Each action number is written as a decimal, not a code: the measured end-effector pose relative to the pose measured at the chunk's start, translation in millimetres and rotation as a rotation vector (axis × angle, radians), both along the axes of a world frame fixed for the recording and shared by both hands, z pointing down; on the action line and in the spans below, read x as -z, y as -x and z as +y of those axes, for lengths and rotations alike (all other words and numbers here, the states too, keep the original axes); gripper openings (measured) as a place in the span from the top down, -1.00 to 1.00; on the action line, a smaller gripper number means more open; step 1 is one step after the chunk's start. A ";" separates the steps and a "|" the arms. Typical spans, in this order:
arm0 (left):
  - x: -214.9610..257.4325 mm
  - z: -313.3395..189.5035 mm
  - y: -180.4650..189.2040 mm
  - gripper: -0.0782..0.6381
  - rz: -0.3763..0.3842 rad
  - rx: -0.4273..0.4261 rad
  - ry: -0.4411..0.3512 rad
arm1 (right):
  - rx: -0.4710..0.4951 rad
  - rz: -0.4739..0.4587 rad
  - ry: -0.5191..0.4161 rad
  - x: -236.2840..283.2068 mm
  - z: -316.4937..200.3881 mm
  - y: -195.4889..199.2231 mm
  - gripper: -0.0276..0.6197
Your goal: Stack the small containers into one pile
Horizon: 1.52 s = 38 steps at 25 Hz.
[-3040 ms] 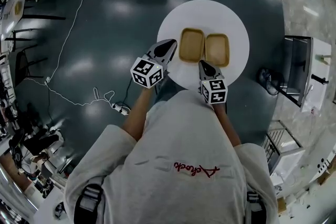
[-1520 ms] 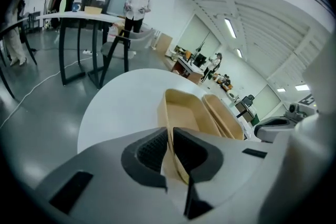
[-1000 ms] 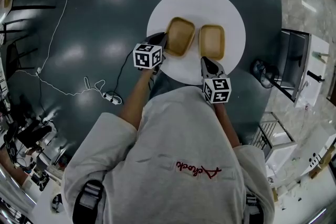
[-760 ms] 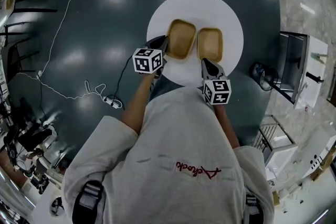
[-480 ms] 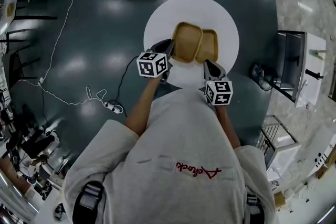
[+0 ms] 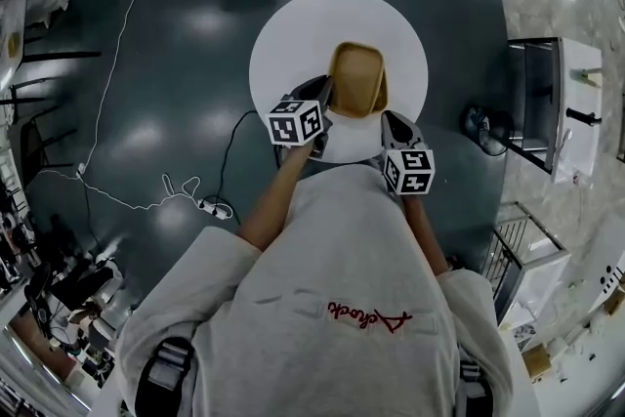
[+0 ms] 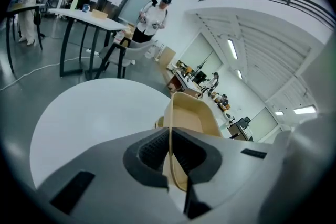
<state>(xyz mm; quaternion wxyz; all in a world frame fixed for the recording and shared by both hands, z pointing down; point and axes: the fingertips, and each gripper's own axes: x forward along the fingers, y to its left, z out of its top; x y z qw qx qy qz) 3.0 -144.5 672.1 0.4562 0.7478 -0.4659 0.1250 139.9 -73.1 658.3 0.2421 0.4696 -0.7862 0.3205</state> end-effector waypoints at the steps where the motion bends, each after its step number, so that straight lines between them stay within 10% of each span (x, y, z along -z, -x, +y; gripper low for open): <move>1: -2.0 1.5 -3.8 0.72 -0.004 0.006 0.008 | -0.005 -0.001 0.001 -0.6 0.8 -3.9 0.84; 18: -21.6 15.0 -25.7 0.72 -0.069 0.229 0.087 | -0.009 -0.011 0.020 -11.3 -1.4 -44.9 0.84; 38: -25.0 25.2 -20.9 0.60 -0.136 0.177 0.084 | 0.028 -0.061 0.010 -15.3 -35.4 -26.7 0.84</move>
